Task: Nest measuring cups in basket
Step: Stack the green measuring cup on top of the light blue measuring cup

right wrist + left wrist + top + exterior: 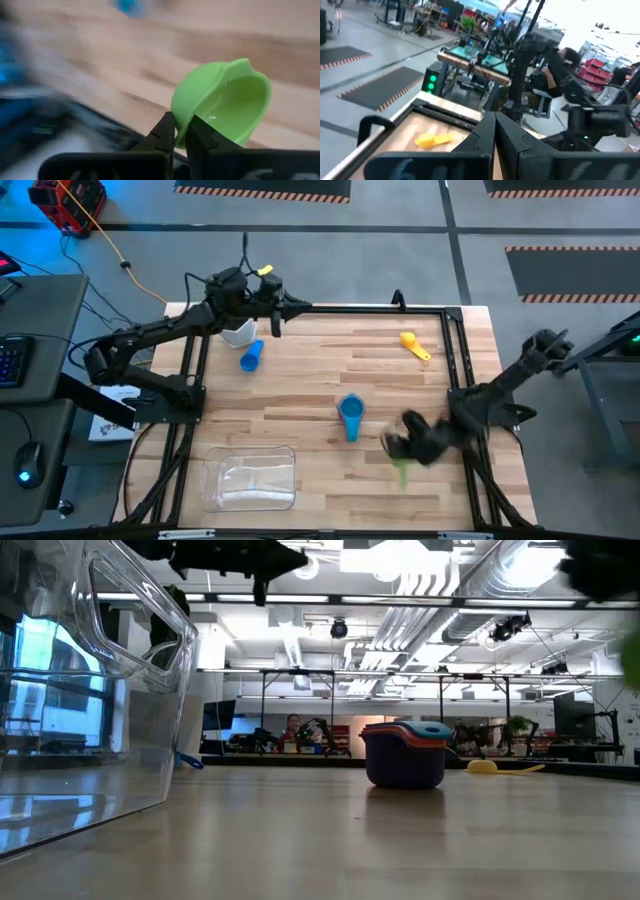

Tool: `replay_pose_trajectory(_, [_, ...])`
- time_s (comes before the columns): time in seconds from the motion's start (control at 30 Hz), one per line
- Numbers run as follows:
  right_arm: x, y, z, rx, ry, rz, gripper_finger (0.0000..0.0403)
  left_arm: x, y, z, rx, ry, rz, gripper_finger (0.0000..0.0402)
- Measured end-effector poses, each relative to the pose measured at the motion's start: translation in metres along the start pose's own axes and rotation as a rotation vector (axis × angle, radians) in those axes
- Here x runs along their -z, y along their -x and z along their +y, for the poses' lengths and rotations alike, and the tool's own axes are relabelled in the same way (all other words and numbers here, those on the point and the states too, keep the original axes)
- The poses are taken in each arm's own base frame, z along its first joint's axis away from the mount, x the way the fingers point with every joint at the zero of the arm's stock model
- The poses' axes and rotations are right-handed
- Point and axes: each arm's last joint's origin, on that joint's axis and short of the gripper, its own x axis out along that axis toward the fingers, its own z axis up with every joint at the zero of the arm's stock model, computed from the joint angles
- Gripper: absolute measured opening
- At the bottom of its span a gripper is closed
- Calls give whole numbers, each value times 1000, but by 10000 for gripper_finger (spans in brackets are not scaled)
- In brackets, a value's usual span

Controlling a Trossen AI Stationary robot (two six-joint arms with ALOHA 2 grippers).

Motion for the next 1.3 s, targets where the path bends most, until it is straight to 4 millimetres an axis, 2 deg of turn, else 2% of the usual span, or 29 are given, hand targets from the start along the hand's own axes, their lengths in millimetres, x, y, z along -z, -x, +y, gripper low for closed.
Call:
replay_pose_trajectory(0.1, [-24, 4, 31, -43, 16, -64, 6, -8, 12, 1, 70, -30, 6, 0])
replay_pose_trajectory(0.33, [-74, 15, 97, 236, 29, -167, 5, -20, 35, 6, 303, -110, 44, 0])
replay_pose_trajectory(0.47, [-95, 1, 126, 287, 15, -162, 5, -22, 40, 12, 302, -99, 48, 0])
replay_pose_trajectory(0.57, [-110, -16, 141, 309, 7, -148, 5, -22, 42, 15, 291, -84, 49, 0])
replay_pose_trajectory(0.67, [-119, -35, 148, 343, 11, -137, 5, -22, 42, 15, 291, -82, 50, 0])
replay_pose_trajectory(0.83, [-128, -53, 149, 377, -22, -102, 7, -22, 42, 15, 292, -82, 50, 0])
replay_pose_trajectory(1.03, [-135, -55, 148, 380, -83, -137, 13, -22, 42, 15, 292, -81, 50, 0])
replay_pose_trajectory(1.3, [-138, -58, 145, 384, -148, -159, 55, -22, 42, 15, 291, -64, 53, 0])
